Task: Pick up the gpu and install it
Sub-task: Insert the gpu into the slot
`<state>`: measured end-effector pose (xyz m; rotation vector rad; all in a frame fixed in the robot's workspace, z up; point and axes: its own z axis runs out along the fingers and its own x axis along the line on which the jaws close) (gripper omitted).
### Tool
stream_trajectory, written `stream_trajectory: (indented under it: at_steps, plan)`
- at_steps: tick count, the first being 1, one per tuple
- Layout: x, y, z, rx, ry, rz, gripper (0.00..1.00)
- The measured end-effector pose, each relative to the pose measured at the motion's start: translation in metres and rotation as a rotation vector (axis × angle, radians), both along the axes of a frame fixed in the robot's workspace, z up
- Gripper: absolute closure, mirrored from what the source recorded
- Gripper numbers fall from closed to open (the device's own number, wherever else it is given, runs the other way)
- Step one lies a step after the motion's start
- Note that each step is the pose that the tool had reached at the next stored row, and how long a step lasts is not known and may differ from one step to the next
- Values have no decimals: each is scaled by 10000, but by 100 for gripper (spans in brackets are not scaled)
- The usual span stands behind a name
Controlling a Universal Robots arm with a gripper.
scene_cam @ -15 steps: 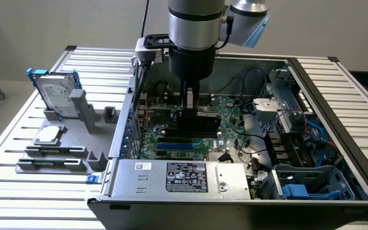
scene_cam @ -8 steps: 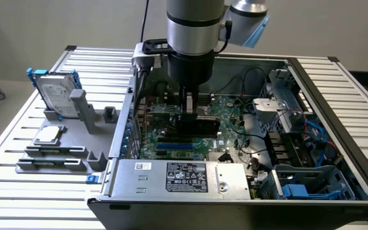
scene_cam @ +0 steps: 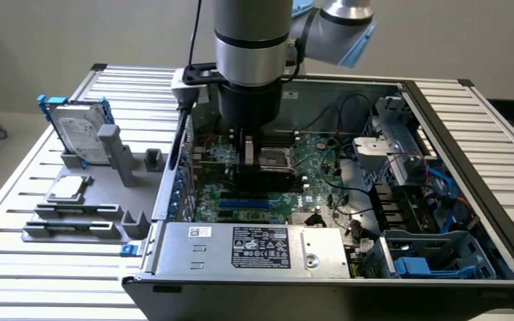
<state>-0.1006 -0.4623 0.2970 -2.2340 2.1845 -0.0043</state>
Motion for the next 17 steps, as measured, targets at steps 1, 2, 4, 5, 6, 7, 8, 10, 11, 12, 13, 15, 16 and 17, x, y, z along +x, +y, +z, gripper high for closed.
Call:
stream_trajectory:
  at_steps: [1,2,4,5,6,7,8,10,11,12,13,15,16,17]
  plan:
    - [-4,0,-9,-1,-65,-1,74]
    - [-6,-1,-15,-2,-136,0,74]
    - [-10,0,-29,0,-269,-1,74]
    - [-18,0,-37,-1,-331,0,74]
    - [-30,1,-46,1,-391,-1,74]
    - [-44,1,-56,0,-453,-1,74]
    - [-56,3,-65,0,-503,0,74]
    - [-83,8,-82,0,-579,0,74]
    - [-91,11,-87,0,-596,0,74]
    - [-95,13,-89,0,-599,0,74]
    - [-96,14,-90,0,-601,1,74]
    - [-97,15,-90,-1,-600,1,74]
    - [-97,15,-91,-1,-601,0,74]
    - [-97,16,-91,-1,-601,0,74]
